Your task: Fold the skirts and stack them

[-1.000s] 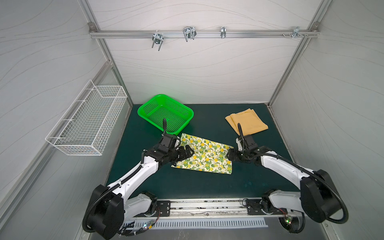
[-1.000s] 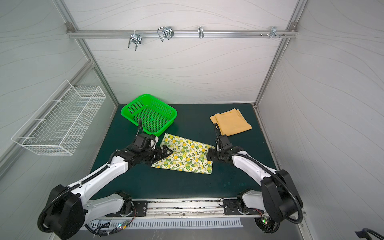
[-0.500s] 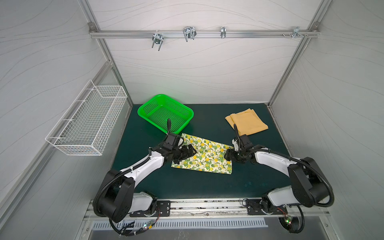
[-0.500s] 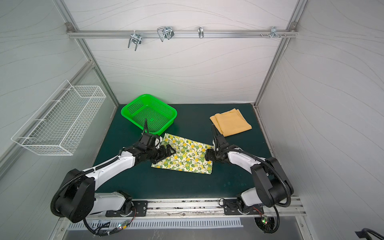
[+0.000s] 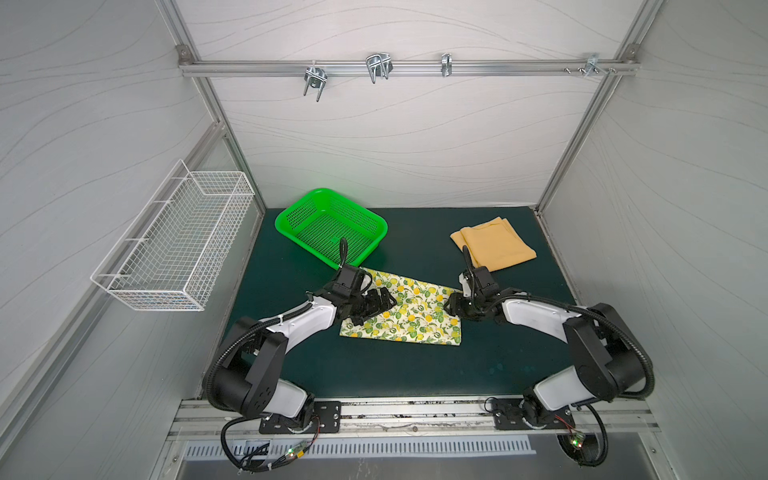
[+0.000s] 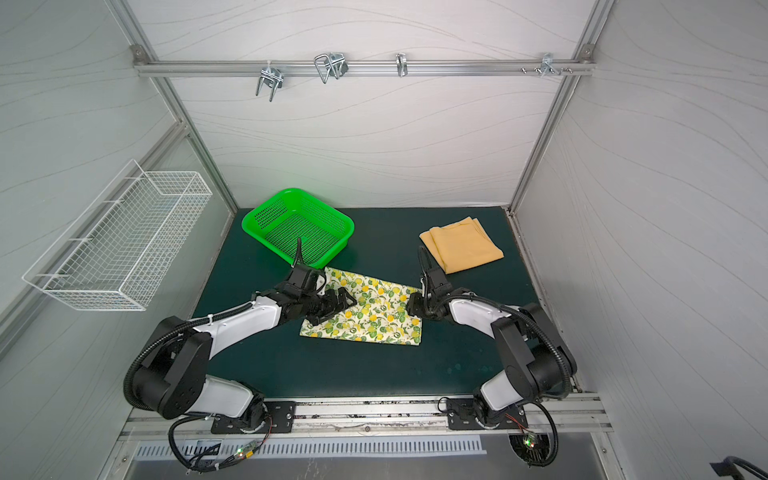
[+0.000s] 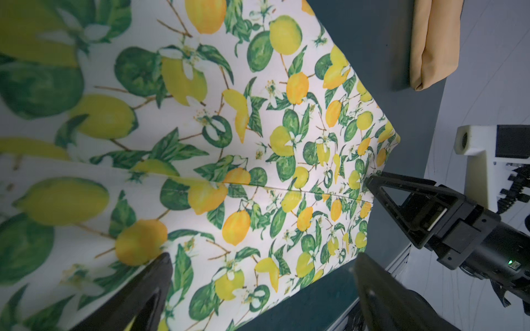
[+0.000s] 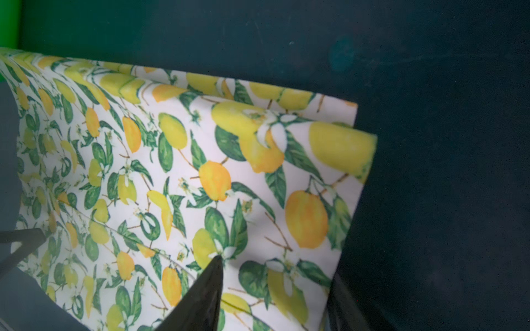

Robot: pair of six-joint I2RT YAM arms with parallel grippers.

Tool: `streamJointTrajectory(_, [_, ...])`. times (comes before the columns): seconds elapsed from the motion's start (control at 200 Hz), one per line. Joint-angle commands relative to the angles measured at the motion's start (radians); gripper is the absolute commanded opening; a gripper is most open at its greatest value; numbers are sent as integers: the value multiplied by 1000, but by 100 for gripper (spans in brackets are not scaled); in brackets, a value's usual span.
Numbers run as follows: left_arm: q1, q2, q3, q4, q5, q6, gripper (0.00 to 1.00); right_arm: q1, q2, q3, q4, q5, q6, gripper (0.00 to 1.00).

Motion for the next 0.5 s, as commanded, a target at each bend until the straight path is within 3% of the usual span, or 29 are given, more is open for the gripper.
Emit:
streamJointTrajectory(0.0, [2, 25, -11, 63, 18, -2, 99, 21, 90, -52, -33, -78, 33, 48])
streamJointTrajectory(0.27, [2, 79, -30, 102, 26, -6, 99, 51, 122, -30, -21, -97, 62, 48])
streamJointTrajectory(0.495, [1, 102, -63, 143, 25, -19, 99, 54, 34, -57, -74, -44, 56, 65])
